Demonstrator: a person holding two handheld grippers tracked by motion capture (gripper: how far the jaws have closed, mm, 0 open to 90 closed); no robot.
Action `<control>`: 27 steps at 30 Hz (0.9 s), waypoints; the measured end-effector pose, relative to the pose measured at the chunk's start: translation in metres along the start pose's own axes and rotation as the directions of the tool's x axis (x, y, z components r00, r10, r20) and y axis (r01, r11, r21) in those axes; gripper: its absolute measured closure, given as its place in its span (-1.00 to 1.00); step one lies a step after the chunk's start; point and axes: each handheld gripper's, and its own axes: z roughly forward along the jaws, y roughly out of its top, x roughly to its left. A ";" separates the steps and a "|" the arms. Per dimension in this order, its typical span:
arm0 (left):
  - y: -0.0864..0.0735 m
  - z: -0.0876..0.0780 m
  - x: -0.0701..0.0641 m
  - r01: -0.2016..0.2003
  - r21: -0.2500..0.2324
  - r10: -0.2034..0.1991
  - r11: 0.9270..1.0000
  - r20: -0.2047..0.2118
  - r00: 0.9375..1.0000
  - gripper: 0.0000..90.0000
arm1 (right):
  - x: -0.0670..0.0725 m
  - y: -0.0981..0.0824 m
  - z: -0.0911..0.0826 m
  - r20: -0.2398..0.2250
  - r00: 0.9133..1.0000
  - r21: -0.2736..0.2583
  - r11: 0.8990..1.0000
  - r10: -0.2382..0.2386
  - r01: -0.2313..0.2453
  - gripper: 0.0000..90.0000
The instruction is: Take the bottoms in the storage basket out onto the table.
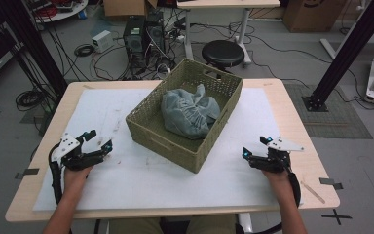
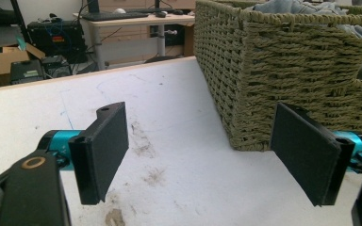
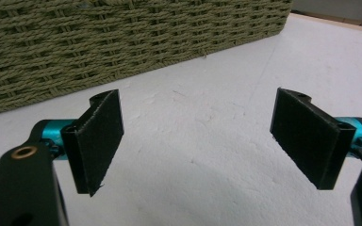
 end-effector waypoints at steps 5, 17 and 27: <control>0.000 0.000 0.000 -0.004 0.001 0.004 1.000 -0.001 1.000 -0.55 | -0.001 0.000 0.000 0.001 1.000 -0.003 1.000 0.002 -0.002 -0.59; 0.000 0.000 -0.001 -0.014 0.006 0.014 1.000 -0.005 1.000 -0.55 | -0.002 -0.001 -0.002 -0.003 1.000 -0.019 1.000 0.020 -0.021 -0.59; 0.000 -0.001 -0.002 -0.025 0.000 0.025 1.000 0.010 1.000 -0.54 | -0.002 0.001 -0.002 -0.048 0.997 0.006 0.998 0.067 -0.067 -0.59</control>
